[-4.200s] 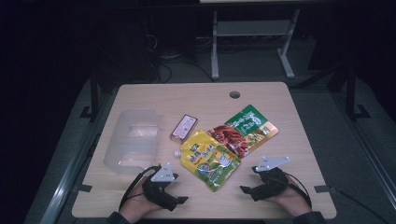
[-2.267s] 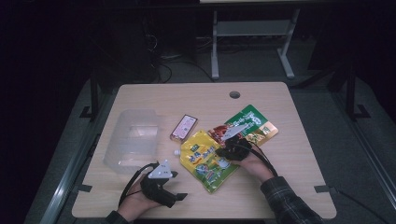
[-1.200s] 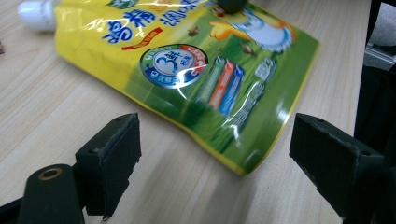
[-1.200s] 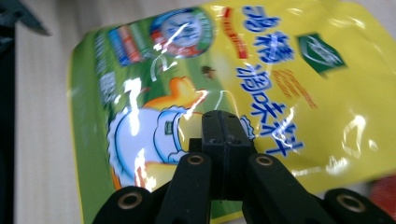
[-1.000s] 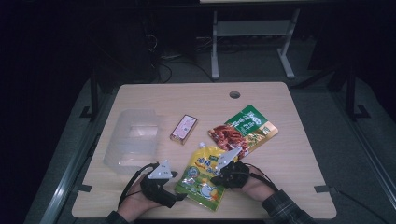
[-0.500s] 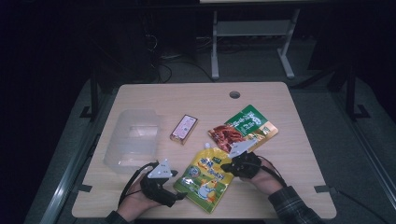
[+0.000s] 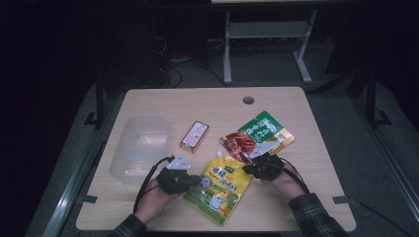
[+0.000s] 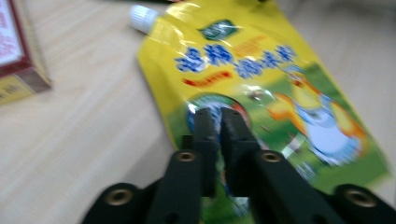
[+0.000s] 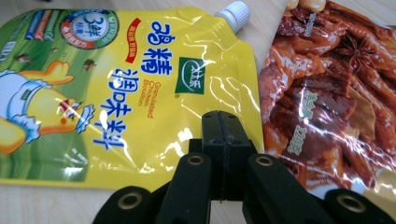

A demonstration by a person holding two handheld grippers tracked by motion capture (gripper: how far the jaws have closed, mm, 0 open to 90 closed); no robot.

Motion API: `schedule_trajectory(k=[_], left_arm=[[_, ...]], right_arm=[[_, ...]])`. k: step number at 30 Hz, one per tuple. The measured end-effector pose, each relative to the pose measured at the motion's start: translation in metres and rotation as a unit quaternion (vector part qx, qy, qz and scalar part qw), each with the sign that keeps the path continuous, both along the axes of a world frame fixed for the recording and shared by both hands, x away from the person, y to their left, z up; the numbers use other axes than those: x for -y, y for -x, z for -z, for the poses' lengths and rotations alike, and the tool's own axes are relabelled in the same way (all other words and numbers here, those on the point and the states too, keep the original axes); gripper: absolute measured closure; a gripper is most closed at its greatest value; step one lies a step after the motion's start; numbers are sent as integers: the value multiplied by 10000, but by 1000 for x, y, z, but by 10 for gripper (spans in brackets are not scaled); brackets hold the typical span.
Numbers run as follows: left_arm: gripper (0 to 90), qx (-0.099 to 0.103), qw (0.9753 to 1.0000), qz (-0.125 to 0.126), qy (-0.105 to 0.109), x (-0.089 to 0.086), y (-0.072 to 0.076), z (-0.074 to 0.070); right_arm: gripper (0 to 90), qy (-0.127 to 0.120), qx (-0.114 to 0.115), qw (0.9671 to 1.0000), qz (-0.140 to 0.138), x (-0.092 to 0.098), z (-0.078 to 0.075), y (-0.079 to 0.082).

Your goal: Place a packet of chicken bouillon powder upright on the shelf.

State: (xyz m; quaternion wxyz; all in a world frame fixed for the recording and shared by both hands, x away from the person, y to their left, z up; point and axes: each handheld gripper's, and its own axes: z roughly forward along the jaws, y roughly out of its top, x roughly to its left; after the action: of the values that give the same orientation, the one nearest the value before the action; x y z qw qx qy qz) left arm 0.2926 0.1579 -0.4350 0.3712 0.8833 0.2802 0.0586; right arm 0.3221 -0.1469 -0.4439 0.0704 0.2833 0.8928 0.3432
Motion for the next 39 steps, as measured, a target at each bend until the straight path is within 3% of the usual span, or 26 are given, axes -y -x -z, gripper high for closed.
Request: schedule_trajectory(k=[7, 8, 11, 17, 22, 28, 29, 30, 32, 33, 35, 39], left_arm=[[895, 25, 9993, -289, -224, 14, -19, 5], [896, -8, 9991, -276, -329, 18, -22, 9], [896, -39, 9989, -296, -369, 22, -24, 14], [897, -57, 9994, -197, -293, 27, -29, 18], [897, -106, 9996, 90, -238, 39, -26, 19], [891, -171, 9993, 301, -124, 48, -24, 19], [845, -171, 9993, 301, -124, 48, -24, 19], [788, -204, 9994, 278, 65, 48, -26, 16], [736, -247, 9992, 295, 127, 48, -27, 14], [665, -322, 9989, 248, 238, 49, -27, 14], [524, -417, 9983, 351, 217, 52, -27, 13], [342, -486, 9977, 470, 24, 59, -26, 19]], right_arm=[[900, -244, 23, 9996, -138, -17, 4, -6], [900, -184, -2, 9996, -229, -23, 7, -7], [900, -120, -32, 9995, -303, -28, 9, -6], [900, 72, -149, 9990, -417, -32, 11, 1], [900, 95, -271, 9987, -422, -21, 11, 18], [900, 151, -259, 9987, -409, -11, 11, 36], [900, 151, -259, 9987, -409, -11, 11, 36], [900, 123, -282, 9988, -385, -9, 12, 37], [900, 131, -294, 9987, -385, -10, 12, 37], [900, 146, -289, 9987, -388, -10, 12, 37], [900, 151, -283, 9987, -394, -11, 12, 37], [900, 216, -249, 9986, -415, -11, 13, 37]])
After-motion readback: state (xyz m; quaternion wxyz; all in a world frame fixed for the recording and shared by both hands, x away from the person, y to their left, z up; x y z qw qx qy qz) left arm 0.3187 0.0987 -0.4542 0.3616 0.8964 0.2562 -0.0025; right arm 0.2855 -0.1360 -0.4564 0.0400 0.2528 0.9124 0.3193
